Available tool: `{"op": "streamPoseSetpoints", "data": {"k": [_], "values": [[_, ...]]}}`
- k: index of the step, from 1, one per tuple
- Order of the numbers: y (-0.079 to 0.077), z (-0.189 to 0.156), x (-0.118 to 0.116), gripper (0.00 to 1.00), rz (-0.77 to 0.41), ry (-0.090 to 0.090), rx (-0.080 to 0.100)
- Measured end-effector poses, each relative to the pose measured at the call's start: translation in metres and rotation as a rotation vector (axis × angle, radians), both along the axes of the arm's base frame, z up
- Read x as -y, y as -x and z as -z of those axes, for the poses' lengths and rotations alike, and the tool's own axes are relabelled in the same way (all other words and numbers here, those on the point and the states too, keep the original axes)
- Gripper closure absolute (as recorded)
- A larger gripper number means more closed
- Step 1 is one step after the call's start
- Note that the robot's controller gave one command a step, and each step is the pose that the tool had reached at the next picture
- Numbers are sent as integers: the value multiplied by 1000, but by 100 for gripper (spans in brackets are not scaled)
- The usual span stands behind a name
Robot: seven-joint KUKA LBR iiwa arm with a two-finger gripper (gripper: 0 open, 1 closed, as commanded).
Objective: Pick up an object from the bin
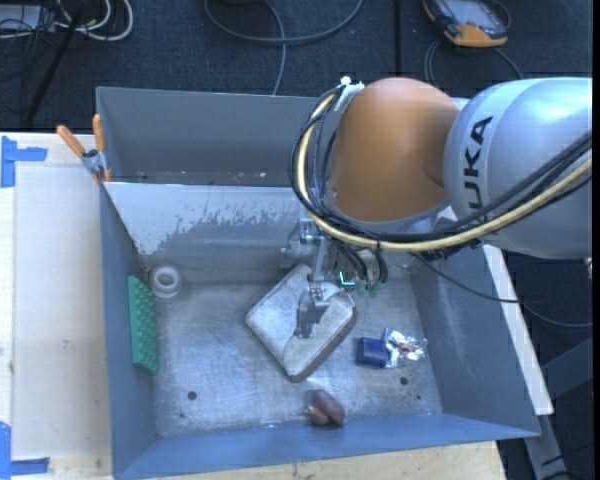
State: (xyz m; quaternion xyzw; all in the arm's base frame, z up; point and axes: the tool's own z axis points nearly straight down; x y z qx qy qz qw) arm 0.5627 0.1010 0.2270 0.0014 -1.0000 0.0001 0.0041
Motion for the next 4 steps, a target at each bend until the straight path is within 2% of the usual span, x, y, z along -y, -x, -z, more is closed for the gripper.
{"op": "streamPoseSetpoints", "data": {"k": [1,2,3,4], "values": [[1,108,20,0,245,1,8],[-17,119,12,0,234,-2,21],[-22,124,11,0,300,-4,26],[-22,123,7,100,302,-12,19]]}}
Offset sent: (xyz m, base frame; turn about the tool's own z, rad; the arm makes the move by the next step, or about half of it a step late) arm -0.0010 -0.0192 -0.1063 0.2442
